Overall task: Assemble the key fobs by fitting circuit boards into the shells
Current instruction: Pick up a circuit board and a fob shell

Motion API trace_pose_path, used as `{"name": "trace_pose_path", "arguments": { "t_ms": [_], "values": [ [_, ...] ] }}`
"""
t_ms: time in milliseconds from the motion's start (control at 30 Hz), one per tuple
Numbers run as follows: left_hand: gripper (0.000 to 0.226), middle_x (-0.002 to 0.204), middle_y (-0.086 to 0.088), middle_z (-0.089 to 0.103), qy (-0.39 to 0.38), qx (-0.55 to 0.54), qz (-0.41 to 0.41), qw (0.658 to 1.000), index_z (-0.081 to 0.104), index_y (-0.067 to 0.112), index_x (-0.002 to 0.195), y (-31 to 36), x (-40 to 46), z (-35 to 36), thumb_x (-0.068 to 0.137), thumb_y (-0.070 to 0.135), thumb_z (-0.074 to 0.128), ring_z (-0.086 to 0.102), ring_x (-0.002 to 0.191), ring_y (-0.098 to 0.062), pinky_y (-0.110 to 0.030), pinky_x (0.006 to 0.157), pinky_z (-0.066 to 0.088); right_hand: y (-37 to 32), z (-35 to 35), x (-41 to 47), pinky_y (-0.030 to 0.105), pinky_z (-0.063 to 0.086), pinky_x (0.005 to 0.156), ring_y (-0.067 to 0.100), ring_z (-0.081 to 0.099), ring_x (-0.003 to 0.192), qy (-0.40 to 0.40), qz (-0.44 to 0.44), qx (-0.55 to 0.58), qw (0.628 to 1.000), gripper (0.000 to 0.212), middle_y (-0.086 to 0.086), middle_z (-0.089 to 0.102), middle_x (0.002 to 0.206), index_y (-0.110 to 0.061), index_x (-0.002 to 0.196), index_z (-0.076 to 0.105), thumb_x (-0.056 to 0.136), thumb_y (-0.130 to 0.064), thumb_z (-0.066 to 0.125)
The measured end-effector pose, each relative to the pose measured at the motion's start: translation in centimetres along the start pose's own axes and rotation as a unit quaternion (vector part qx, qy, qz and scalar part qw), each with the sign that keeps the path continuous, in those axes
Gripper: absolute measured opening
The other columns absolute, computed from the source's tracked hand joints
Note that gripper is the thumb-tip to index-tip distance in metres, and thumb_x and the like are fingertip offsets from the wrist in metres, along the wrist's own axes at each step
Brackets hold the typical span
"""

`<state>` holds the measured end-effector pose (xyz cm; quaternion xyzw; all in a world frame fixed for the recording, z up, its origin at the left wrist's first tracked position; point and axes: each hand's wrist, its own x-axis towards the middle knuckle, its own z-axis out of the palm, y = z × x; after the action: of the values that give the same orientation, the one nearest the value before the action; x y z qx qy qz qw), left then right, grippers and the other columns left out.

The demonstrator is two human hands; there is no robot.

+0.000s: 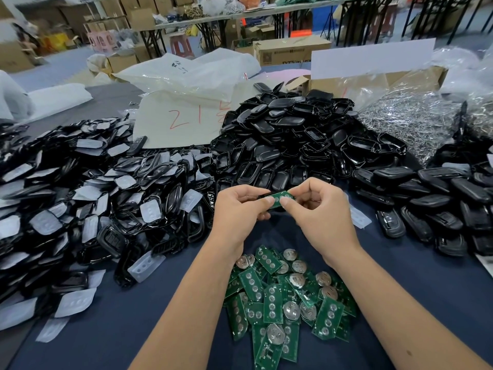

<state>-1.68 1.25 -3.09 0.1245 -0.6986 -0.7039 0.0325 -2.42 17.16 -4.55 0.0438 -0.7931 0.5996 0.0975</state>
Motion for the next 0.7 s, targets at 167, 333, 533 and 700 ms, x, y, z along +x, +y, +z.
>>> {"name": "trace_pose_path", "arguments": {
  "t_ms": [167, 333, 533, 700],
  "values": [
    [0.010, 0.075, -0.002, 0.076, 0.004, 0.008, 0.004, 1.000, 0.077, 0.003, 0.094, 0.06, -0.16, 0.16, 0.087, -0.004, 0.076, 0.062, 0.055, -0.007, -0.019, 0.062, 0.054, -0.10, 0.26, -0.14, 0.027, 0.052, 0.064, 0.009, 0.061, 0.063, 0.027, 0.001, -0.030, 0.999, 0.021, -0.003, 0.069, 0.074, -0.022, 0.086, 0.067, 0.082, -0.024, 0.088],
    [0.012, 0.073, 0.001, 0.075, -0.001, 0.011, 0.006, 1.000, 0.076, 0.007, 0.093, 0.07, -0.22, 0.11, 0.088, -0.004, 0.076, 0.061, 0.054, -0.007, -0.019, 0.062, 0.054, -0.12, 0.27, -0.08, 0.017, 0.042, 0.060, -0.001, 0.057, 0.057, 0.043, 0.029, -0.036, 0.998, 0.028, -0.005, 0.069, 0.069, -0.023, 0.090, 0.065, 0.079, -0.028, 0.090],
    [0.014, 0.072, 0.002, 0.074, -0.013, 0.010, 0.008, 1.000, 0.076, 0.009, 0.093, 0.21, -0.23, -0.10, 0.089, -0.004, 0.074, 0.060, 0.054, -0.008, -0.019, 0.062, 0.053, 0.31, 0.11, 0.24, 0.013, 0.044, 0.055, -0.001, 0.055, 0.057, 0.044, 0.042, -0.008, 0.998, 0.030, -0.005, 0.067, 0.071, -0.028, 0.087, 0.066, 0.074, -0.029, 0.093],
    [0.018, 0.073, -0.002, 0.074, -0.027, 0.016, 0.020, 0.999, 0.076, 0.011, 0.090, 0.37, -0.31, -0.03, 0.090, -0.006, 0.071, 0.059, 0.054, -0.008, -0.019, 0.059, 0.052, 0.34, -0.27, 0.42, 0.019, 0.048, 0.052, 0.009, 0.066, 0.065, -0.010, 0.062, 0.069, 0.996, 0.018, -0.002, 0.074, 0.083, -0.030, 0.090, 0.076, 0.083, -0.018, 0.086]
  ]
}}
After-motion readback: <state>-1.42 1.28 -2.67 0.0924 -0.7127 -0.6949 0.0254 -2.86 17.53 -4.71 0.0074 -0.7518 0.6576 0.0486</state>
